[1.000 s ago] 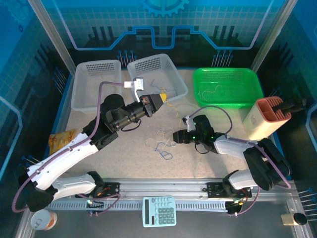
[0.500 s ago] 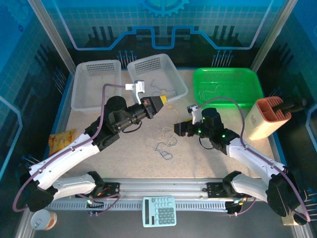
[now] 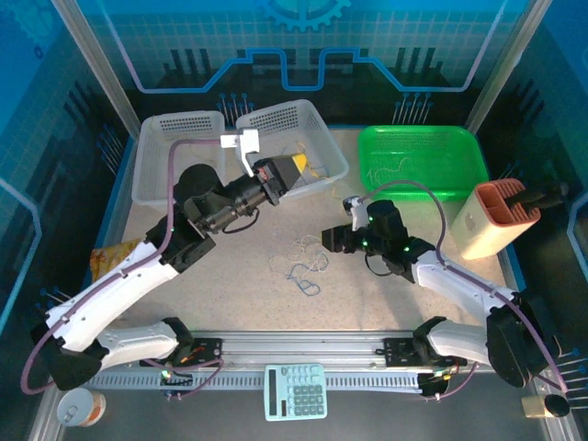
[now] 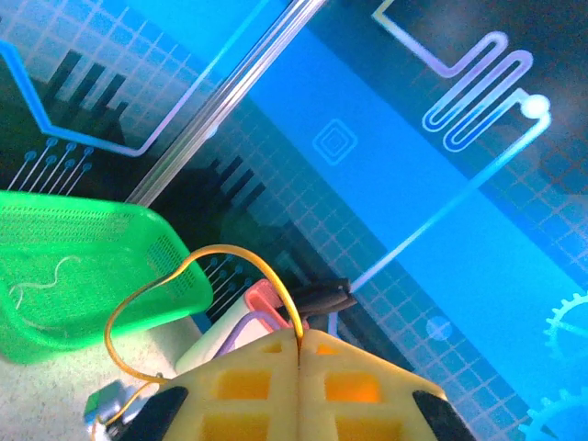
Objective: Untangle the cables
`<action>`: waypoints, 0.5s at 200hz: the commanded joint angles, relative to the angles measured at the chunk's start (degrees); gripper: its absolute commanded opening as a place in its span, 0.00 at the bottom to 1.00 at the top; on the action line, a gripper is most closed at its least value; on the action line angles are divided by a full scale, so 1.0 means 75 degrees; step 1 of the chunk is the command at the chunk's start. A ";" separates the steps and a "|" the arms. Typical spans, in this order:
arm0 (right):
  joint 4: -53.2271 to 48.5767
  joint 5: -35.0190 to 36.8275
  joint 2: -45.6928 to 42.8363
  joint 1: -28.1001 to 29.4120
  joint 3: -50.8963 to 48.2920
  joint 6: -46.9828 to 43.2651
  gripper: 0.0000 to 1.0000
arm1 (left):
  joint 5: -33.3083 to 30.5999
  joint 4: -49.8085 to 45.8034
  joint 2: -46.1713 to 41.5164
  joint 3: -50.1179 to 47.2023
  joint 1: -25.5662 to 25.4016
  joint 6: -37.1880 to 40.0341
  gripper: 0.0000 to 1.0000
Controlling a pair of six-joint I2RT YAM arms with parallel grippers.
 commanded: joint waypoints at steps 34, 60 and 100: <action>0.0130 0.0202 -0.0234 0.0154 -0.0416 0.0110 0.70 | -0.0570 -0.0756 -0.0029 0.1436 0.0714 0.1366 0.00; -0.0199 0.0255 -0.0629 0.0152 -0.0342 0.0073 0.71 | -0.1283 -0.1216 0.0017 0.2029 0.1123 0.2305 0.00; -0.0754 0.0275 -0.1360 0.0164 -0.0137 0.0053 0.73 | -0.2015 -0.1305 0.0063 0.2132 0.2173 0.2972 0.00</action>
